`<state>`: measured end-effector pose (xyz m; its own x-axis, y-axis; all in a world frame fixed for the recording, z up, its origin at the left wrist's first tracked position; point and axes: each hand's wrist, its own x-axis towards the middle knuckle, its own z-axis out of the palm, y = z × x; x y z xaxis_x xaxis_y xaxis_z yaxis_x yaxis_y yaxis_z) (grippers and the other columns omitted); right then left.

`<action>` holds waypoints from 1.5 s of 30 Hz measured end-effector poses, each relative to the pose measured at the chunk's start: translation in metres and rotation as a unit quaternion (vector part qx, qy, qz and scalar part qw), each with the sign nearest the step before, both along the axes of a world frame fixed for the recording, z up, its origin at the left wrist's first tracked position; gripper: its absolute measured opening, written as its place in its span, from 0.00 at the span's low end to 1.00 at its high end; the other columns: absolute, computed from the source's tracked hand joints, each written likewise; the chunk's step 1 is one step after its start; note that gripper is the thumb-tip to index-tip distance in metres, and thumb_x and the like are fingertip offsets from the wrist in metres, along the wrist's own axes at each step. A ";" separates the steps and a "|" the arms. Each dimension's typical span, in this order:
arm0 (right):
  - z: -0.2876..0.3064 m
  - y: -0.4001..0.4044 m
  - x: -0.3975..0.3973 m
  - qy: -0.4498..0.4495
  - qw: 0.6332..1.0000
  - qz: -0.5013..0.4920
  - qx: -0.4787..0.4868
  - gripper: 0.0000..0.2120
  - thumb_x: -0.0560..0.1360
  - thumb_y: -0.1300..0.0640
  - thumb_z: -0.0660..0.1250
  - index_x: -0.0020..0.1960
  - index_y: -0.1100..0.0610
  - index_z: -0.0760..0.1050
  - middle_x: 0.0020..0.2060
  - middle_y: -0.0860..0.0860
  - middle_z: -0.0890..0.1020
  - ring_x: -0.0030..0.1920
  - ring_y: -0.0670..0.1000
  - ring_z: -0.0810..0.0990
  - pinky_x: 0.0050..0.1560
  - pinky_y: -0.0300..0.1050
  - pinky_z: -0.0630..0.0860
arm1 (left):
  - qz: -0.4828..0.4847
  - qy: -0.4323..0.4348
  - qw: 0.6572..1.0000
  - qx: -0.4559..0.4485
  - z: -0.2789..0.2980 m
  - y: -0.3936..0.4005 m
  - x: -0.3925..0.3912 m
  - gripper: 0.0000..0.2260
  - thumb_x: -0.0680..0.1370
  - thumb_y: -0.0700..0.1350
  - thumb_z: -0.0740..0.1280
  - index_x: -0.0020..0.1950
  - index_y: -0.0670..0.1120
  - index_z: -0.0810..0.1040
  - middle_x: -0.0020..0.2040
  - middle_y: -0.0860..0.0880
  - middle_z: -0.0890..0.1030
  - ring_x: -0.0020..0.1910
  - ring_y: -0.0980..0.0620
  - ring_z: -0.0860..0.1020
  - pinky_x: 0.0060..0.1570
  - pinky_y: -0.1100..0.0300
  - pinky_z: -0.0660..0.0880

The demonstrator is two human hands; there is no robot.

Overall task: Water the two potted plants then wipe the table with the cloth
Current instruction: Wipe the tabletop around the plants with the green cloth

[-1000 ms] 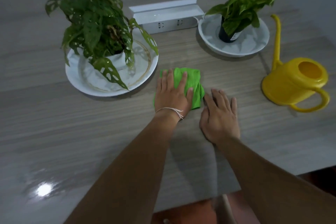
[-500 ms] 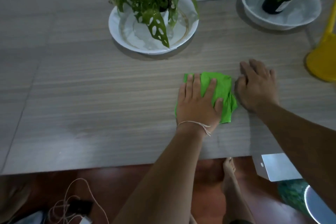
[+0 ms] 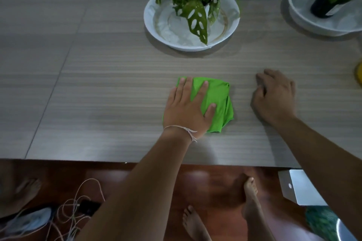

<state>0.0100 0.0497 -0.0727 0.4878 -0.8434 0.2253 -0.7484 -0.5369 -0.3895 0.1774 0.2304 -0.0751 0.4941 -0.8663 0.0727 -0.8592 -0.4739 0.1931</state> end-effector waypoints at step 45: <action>0.026 0.062 0.118 0.126 0.969 0.204 0.052 0.38 0.69 0.41 0.55 0.74 0.61 0.68 0.73 0.58 0.69 0.73 0.61 0.67 0.75 0.57 0.61 | 0.057 -0.001 0.998 -0.004 0.001 0.080 0.109 0.29 0.80 0.59 0.51 0.79 0.47 0.62 0.80 0.44 0.61 0.80 0.46 0.57 0.77 0.45 0.56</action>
